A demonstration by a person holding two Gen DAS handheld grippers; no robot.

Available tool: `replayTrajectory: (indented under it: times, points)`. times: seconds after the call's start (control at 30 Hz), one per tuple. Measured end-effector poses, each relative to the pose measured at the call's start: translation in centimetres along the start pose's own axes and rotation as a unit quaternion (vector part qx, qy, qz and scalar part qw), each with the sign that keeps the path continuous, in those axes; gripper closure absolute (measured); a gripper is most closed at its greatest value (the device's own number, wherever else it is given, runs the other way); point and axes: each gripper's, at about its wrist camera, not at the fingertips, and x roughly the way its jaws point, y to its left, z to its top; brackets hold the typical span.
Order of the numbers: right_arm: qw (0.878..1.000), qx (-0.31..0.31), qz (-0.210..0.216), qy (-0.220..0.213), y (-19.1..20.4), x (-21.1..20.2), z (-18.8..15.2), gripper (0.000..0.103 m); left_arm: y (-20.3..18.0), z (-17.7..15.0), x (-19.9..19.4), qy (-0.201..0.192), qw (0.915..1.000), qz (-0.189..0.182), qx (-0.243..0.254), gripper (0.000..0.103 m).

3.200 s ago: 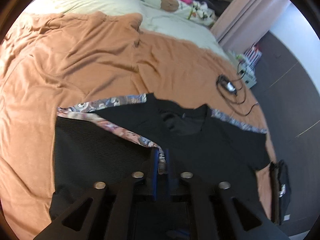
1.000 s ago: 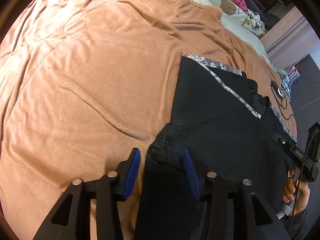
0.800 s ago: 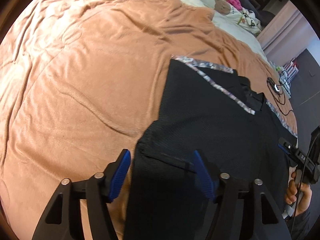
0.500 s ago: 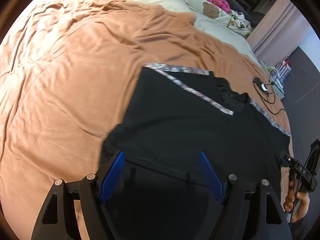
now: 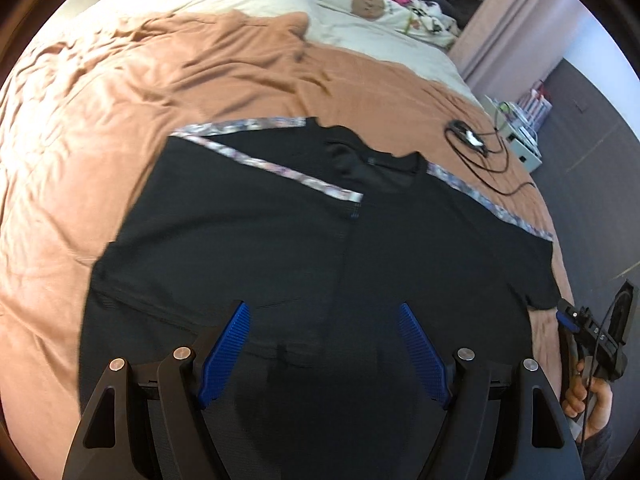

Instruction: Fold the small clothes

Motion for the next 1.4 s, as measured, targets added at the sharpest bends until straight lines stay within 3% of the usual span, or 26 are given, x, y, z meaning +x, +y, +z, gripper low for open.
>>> replayTrajectory:
  times: [0.17,0.27,0.33,0.4,0.53,0.67,0.8,1.07,1.17,1.4]
  points:
    - [1.0,0.024,-0.017,-0.004,-2.7,-0.9,-0.4,0.028,-3.6,-0.1,0.7,-0.002,0.9999,-0.007,0.011,0.025]
    - [0.999,0.039,-0.019,-0.004,-3.5,-0.4,-0.5,0.039,-5.6,-0.2,1.4,-0.001,0.9997,-0.01,0.021,0.025]
    - [0.998,0.055,-0.021,-0.006,-4.2,-0.1,-0.4,0.052,-6.8,-0.3,2.1,0.003,0.9995,-0.011,0.029,0.025]
    - [0.997,0.077,-0.02,-0.013,-5.0,0.2,-0.3,0.056,-7.8,-0.4,2.8,0.006,0.9993,-0.013,0.034,0.027]
    - [0.993,0.113,-0.031,-0.015,-6.3,1.0,0.0,0.056,-9.6,-0.3,4.5,0.015,0.9989,-0.014,0.042,0.041]
    - [0.99,0.142,-0.023,-0.006,-7.6,2.2,0.0,0.056,-11.3,-0.2,6.2,0.023,0.9986,-0.023,0.043,0.045]
    - [0.987,0.157,-0.022,0.001,-8.7,3.6,0.5,0.056,-13.0,-0.4,7.9,0.032,0.9978,-0.03,0.051,0.056]
    - [0.985,0.165,-0.031,-0.025,-9.5,5.3,2.6,0.056,-17.0,-0.8,11.3,0.052,0.9949,-0.053,0.068,0.074]
    - [0.985,0.162,-0.057,-0.034,-9.5,6.2,3.6,0.069,-18.6,-1.1,12.6,0.064,0.993,-0.065,0.074,0.087]
    - [0.981,0.173,-0.063,-0.067,-9.9,5.3,5.1,0.096,-22.2,-1.6,14.8,0.075,0.9894,-0.092,0.084,0.091]
